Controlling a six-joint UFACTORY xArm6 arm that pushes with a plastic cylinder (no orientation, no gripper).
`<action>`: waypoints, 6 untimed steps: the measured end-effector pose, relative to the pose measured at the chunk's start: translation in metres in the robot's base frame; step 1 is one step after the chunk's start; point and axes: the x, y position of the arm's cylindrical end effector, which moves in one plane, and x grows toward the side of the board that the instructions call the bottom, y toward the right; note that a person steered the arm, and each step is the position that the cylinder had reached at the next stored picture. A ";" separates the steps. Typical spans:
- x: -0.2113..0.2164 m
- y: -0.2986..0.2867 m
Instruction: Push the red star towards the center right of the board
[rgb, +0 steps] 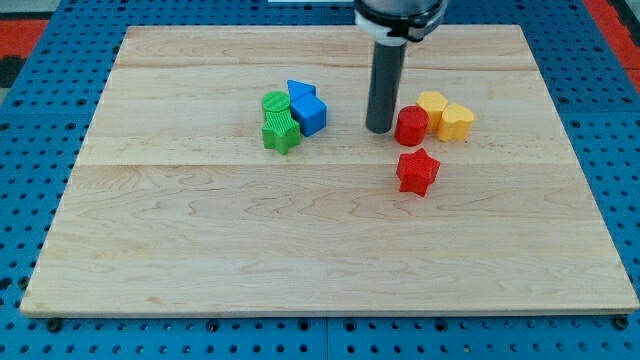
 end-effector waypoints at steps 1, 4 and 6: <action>0.064 -0.051; 0.086 0.044; 0.059 0.046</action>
